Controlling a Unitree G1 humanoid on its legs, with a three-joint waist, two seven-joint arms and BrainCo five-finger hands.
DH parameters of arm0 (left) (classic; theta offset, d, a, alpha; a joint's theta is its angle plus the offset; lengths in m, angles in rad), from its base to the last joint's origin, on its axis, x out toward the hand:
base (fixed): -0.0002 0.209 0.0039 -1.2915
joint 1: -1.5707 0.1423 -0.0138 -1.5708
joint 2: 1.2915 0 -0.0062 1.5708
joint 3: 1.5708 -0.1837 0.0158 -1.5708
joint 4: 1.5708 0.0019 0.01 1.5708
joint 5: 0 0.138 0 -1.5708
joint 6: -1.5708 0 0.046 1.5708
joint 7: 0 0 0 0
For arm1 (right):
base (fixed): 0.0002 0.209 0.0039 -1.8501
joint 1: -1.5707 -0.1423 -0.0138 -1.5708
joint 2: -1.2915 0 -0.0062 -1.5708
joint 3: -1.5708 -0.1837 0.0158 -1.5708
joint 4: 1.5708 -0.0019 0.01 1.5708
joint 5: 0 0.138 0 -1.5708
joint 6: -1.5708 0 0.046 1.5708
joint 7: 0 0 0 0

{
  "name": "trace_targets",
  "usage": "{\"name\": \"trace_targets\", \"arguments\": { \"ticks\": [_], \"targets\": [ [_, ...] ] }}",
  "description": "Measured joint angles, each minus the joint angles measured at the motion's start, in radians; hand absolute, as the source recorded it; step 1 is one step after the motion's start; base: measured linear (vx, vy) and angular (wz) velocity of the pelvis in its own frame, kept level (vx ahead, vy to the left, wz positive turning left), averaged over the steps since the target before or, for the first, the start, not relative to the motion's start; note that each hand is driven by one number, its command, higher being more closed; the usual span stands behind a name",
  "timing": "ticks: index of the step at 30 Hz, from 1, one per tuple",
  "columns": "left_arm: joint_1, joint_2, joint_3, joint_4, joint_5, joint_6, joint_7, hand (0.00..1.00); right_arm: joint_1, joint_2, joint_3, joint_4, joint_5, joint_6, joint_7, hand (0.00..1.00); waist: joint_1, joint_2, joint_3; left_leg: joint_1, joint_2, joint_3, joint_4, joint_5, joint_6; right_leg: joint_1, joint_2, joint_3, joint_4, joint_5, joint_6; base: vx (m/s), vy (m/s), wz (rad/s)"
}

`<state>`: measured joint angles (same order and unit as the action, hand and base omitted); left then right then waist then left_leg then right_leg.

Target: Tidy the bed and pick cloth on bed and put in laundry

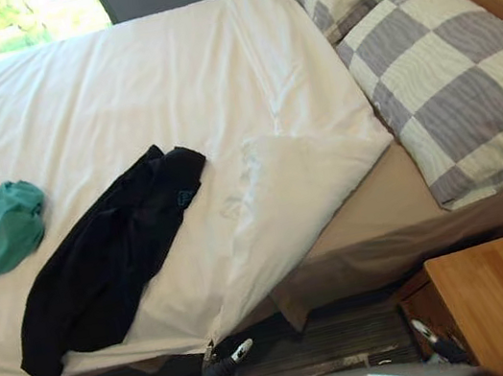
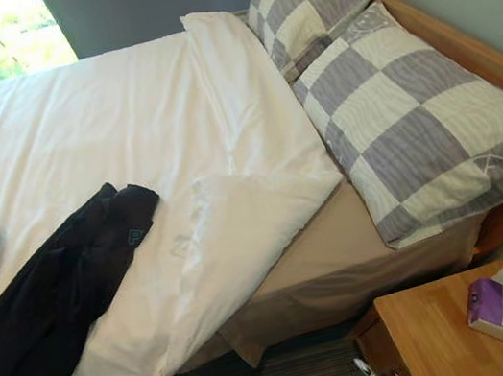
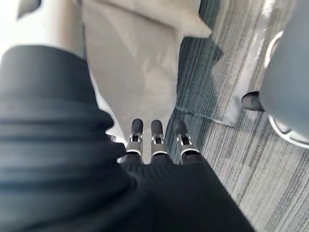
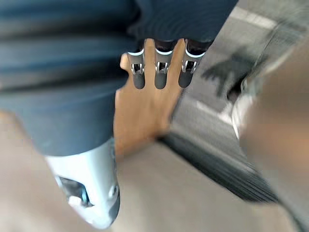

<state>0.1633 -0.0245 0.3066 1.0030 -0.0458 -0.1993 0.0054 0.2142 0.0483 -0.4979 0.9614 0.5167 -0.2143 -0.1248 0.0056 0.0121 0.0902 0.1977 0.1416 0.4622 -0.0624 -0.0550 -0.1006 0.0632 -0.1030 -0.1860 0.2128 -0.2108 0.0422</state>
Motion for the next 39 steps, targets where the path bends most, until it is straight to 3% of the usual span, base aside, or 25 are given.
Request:
{"name": "trace_targets", "arguments": {
  "ticks": [6, 10, 12, 15, 17, 23, 26, 28, 34, 39],
  "targets": [
    [0.009, 0.052, 0.009, -0.003, -0.001, 0.06, -0.05, 0.0, -0.006, -0.111, -0.156, -0.228, -0.074, -0.075, -0.2, 0.0, -0.014, -0.024, -0.007, 0.008, -0.013, 0.023, -0.034, 0.002, -0.001, -0.002, 0.005, 0.033, -0.053, 0.045, 0.011, -0.09, 0.019, -0.18],
    [0.04, 0.103, 0.005, -0.003, -0.002, 0.091, -0.053, 0.0, -0.025, -0.238, -0.204, -0.478, -0.254, -0.1, -0.281, 0.0, -0.018, -0.053, -0.013, -0.016, -0.041, 0.012, -0.038, 0.007, 0.014, -0.01, -0.013, 0.035, -0.082, 0.046, 0.013, -0.12, 0.022, 0.01],
    [0.074, 0.119, -0.025, 0.001, -0.001, 0.117, -0.052, 0.0, -0.043, -0.294, -0.202, -0.598, -0.323, -0.109, -0.29, 0.0, -0.036, -0.056, -0.016, -0.026, -0.052, -0.009, -0.038, 0.011, 0.021, -0.023, -0.018, 0.033, -0.083, 0.046, 0.013, -0.08, 0.024, 0.18],
    [0.136, 0.13, -0.072, 0.003, -0.003, 0.132, -0.05, 0.0, -0.106, -0.364, -0.163, -0.795, -0.416, -0.106, -0.253, 0.0, -0.051, -0.052, -0.018, -0.04, -0.062, -0.027, -0.035, 0.016, 0.029, -0.027, -0.022, 0.027, -0.09, 0.051, 0.014, -0.02, 0.021, 0.15],
    [0.145, 0.135, -0.102, 0.003, -0.001, 0.136, -0.048, 0.0, -0.143, -0.415, -0.064, -0.943, -0.442, -0.078, -0.152, 0.0, -0.049, -0.052, -0.017, -0.044, -0.063, -0.04, -0.035, 0.019, 0.033, -0.025, -0.023, 0.019, -0.092, 0.053, 0.014, -0.01, -0.011, 0.14],
    [0.142, 0.142, -0.133, 0.001, -0.002, 0.137, -0.041, 0.0, -0.273, -0.497, 0.214, -1.057, -0.48, -0.019, 0.072, 0.0, -0.044, -0.051, -0.018, -0.063, -0.063, -0.081, -0.034, 0.028, 0.045, -0.018, -0.023, -0.005, -0.093, 0.059, 0.015, 0.01, -0.02, 0.18],
    [0.14, 0.149, -0.161, -0.001, -0.004, 0.141, -0.034, 0.0, -0.342, -0.503, 0.369, -1.058, -0.482, 0.04, 0.162, 0.0, -0.041, -0.049, -0.016, -0.074, -0.063, -0.115, -0.034, 0.034, 0.05, -0.006, -0.025, -0.028, -0.104, 0.07, 0.015, 0.01, -0.014, 0.31],
    [0.13, 0.153, -0.197, -0.006, -0.014, 0.176, -0.02, 0.0, -0.404, -0.503, 0.476, -1.058, -0.505, 0.092, 0.207, 0.0, -0.03, -0.048, -0.015, -0.073, -0.065, -0.134, -0.034, 0.036, 0.052, 0.011, -0.028, -0.046, -0.113, 0.075, 0.015, 0.0, -0.004, 0.26],
    [0.09, 0.185, -0.229, -0.017, -0.024, 0.237, -0.003, 0.0, -0.581, -0.502, 0.63, -1.029, -0.603, 0.179, 0.256, 0.0, -0.003, -0.071, 0.016, -0.121, -0.076, -0.179, -0.035, 0.054, 0.063, -0.003, -0.039, -0.076, -0.132, 0.085, 0.017, -0.05, -0.001, 0.22],
    [0.0, 0.225, -0.22, -0.041, -0.022, 0.245, -0.001, 0.0, -0.808, -0.5, 0.751, -0.892, -0.737, 0.214, 0.202, 0.0, 0.051, -0.133, 0.129, -0.223, -0.061, -0.215, 0.015, 0.069, 0.068, -0.061, -0.026, -0.08, -0.136, 0.13, 0.0, -0.09, -0.001, 0.2]
  ]
}}
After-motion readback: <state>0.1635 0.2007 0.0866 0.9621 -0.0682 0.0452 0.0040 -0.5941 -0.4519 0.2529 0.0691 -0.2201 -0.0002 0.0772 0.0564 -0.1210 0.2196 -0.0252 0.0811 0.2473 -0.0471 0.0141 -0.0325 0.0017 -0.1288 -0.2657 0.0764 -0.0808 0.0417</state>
